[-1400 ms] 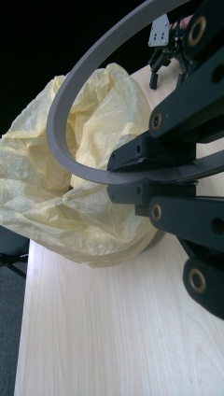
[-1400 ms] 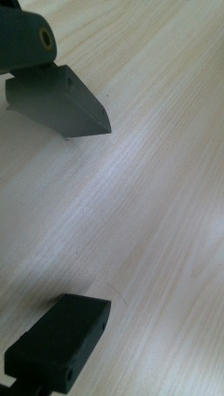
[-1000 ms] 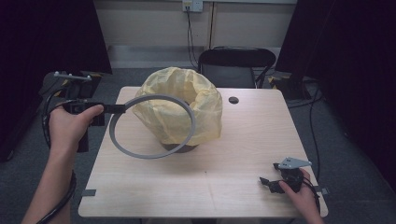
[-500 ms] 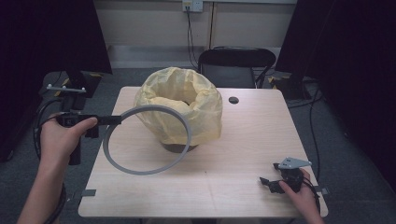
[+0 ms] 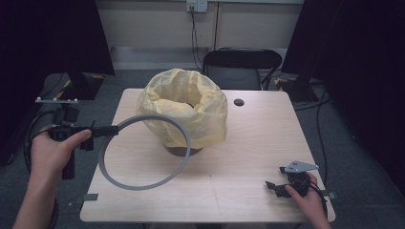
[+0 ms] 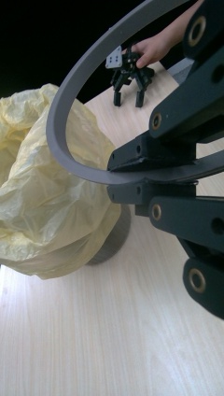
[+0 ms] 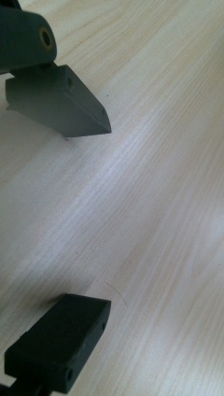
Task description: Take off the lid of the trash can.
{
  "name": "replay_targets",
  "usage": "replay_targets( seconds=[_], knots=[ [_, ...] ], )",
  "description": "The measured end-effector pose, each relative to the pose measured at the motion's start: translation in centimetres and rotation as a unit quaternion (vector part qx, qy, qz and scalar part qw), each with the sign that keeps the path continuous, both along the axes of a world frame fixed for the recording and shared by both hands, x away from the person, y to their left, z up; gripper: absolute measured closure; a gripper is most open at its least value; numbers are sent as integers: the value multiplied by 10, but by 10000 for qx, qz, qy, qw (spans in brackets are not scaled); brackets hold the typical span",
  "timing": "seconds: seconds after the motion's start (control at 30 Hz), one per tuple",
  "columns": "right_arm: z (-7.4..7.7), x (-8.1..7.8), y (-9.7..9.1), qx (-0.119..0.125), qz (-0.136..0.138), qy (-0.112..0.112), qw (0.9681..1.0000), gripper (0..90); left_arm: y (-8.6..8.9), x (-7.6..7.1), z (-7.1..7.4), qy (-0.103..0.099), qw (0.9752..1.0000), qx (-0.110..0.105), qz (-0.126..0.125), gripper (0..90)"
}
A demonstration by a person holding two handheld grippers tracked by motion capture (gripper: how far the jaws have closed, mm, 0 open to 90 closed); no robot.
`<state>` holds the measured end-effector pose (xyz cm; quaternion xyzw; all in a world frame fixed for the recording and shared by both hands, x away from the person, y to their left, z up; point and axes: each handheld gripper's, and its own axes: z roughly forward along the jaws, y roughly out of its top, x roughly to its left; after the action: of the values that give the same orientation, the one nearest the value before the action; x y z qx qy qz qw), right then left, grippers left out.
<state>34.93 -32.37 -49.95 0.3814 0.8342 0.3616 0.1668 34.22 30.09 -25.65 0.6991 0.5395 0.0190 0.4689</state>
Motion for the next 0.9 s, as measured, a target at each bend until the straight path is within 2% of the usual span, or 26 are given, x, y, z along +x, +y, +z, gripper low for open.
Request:
replay_targets(
  seconds=[0.1, 0.17, 0.2, 0.23, 0.33, 0.73, 0.9],
  knots=[
    [0, 0, 0, 1, -2, -3, 10000, 125, 4, -8, -8, -11, 10000, 78, -6, 833],
    [0, 0, 0, 3, -3, 1, 10000, 125, 5, -9, -11, 15, 10000, 62, -9, 833],
    [0, 0, 0, 1, -2, -1, 10000, 125, 7, -11, -18, 33, 10000, 9, 0, 833],
    [0, 0, 0, 2, -2, 0, 10000, 125, 7, -11, -18, 33, 10000, 9, 0, 833],
    [0, 0, 0, 1, -1, -4, 10000, 125, 9, -10, -33, 102, 9999, -24, 25, 833],
    [0, 0, 0, 2, -1, -2, 10000, 125, 0, -3, -61, 220, 9997, 37, -33, 833],
    [0, 0, 0, 1, -1, -3, 10000, 125, -2, -4, -75, 226, 9997, 32, 23, 832]
  ],
)
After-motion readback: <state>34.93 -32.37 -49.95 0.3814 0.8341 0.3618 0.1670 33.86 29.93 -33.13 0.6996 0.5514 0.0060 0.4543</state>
